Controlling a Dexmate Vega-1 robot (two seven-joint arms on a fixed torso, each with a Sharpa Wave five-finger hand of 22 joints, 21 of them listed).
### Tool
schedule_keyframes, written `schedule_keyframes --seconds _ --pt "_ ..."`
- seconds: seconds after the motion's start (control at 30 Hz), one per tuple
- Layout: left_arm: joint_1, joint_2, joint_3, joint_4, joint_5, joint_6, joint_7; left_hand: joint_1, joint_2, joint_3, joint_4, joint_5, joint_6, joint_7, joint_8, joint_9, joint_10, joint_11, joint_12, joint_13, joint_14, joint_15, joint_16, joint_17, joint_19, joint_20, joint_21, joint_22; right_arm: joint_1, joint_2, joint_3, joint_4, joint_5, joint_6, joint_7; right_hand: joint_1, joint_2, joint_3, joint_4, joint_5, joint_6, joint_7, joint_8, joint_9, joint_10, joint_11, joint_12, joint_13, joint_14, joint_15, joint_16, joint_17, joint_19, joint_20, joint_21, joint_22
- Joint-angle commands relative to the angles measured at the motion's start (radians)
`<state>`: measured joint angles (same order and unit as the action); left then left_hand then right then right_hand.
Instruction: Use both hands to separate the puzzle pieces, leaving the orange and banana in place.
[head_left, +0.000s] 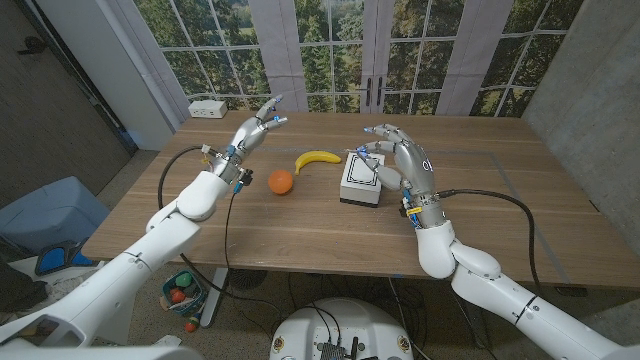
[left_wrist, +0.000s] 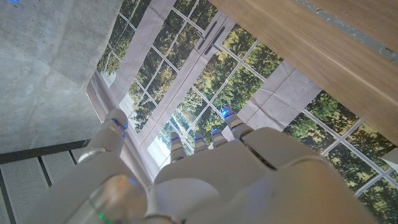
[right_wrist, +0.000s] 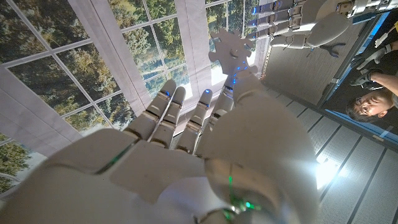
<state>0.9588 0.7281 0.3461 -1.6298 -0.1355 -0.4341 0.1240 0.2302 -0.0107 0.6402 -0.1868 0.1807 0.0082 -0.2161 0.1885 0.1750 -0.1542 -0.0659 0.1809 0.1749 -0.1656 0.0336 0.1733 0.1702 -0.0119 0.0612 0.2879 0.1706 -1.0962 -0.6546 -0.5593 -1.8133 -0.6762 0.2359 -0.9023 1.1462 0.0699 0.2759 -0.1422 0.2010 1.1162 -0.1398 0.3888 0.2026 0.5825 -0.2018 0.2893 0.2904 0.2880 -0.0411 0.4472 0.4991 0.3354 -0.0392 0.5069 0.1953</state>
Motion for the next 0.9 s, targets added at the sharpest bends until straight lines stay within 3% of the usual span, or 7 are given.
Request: schedule_keyframes --seconds 0.03,0.27,0.37,0.47,0.73,0.9 --pt "0.022 0.043 -0.008 -0.092 0.126 0.058 0.048 0.015 -0.016 -0.002 -0.002 0.004 -0.012 0.001 0.0 0.003 -0.013 0.0 0.003 0.002 0.001 0.014 0.004 0.002 0.008 0.016 -0.005 0.003 0.008 0.039 0.013 0.003 0.042 0.04 0.025 -0.007 0.001 -0.003 -0.001 0.007 0.012 -0.001 0.009 0.005 0.012 -0.002 0.007 0.005 0.015 -0.171 -0.002 -0.001 0.0 -0.005 0.008 0.002" --pt "0.032 0.051 -0.009 -0.129 0.207 0.071 0.09 0.057 -0.076 -0.024 0.0 0.024 0.013 0.005 0.016 0.005 -0.004 0.004 0.012 0.003 0.016 0.028 0.01 0.003 0.048 0.02 -0.011 0.003 0.029 0.071 0.004 0.039 0.062 0.075 0.033 -0.006 0.0 -0.005 -0.002 0.008 0.01 0.007 0.009 0.005 0.021 -0.002 0.009 0.006 0.017 -0.173 -0.002 -0.001 -0.001 -0.006 0.009 0.001" --pt "0.022 0.037 -0.001 -0.092 0.167 0.0 0.069 0.11 -0.121 -0.041 0.002 0.044 0.069 0.005 0.036 0.008 0.02 0.0 0.018 0.002 0.038 0.028 0.013 0.002 0.072 0.022 -0.022 0.004 0.04 0.079 -0.002 0.052 0.05 0.086 0.027 -0.006 0.001 -0.005 -0.003 0.009 0.01 0.007 0.009 0.005 0.022 -0.002 0.009 0.007 0.018 -0.172 -0.003 -0.001 -0.001 -0.005 0.009 0.001" --pt "0.029 0.029 -0.001 -0.098 0.206 -0.007 0.094 0.162 -0.148 -0.057 0.004 0.062 0.127 0.004 0.054 0.01 0.046 -0.005 0.023 0.001 0.06 0.022 0.014 0.002 0.111 0.02 -0.024 0.005 0.049 0.088 -0.009 0.062 0.04 0.095 0.022 -0.007 0.001 -0.005 -0.002 0.009 0.012 0.009 0.01 0.005 0.022 -0.002 0.009 0.007 0.019 -0.171 -0.003 -0.002 0.0 -0.005 0.01 0.001" --pt "0.039 0.003 -0.004 -0.093 0.259 -0.033 0.141 0.286 -0.164 -0.098 0.007 0.094 0.263 0.002 0.087 0.012 0.13 -0.028 0.034 0.001 0.123 0.008 0.016 0.001 0.174 0.013 -0.037 0.006 0.065 0.105 -0.019 0.077 0.027 0.105 0.018 -0.004 0.0 -0.006 -0.004 0.01 0.013 0.014 0.011 0.005 0.022 -0.002 0.007 0.008 0.019 -0.172 -0.004 -0.002 -0.001 -0.005 0.011 0.0" --pt "0.042 -0.007 -0.004 -0.095 0.279 -0.029 0.154 0.317 -0.164 -0.111 0.008 0.099 0.303 0.003 0.096 0.013 0.15 -0.035 0.035 0.001 0.134 0.003 0.014 0.0 0.191 0.01 -0.04 0.007 0.072 0.113 -0.022 0.082 0.036 0.11 0.025 -0.001 -0.002 -0.005 -0.007 0.011 0.019 0.017 0.013 0.004 0.029 -0.003 0.009 0.009 0.022 -0.171 -0.009 -0.006 0.001 -0.005 0.013 0.0"
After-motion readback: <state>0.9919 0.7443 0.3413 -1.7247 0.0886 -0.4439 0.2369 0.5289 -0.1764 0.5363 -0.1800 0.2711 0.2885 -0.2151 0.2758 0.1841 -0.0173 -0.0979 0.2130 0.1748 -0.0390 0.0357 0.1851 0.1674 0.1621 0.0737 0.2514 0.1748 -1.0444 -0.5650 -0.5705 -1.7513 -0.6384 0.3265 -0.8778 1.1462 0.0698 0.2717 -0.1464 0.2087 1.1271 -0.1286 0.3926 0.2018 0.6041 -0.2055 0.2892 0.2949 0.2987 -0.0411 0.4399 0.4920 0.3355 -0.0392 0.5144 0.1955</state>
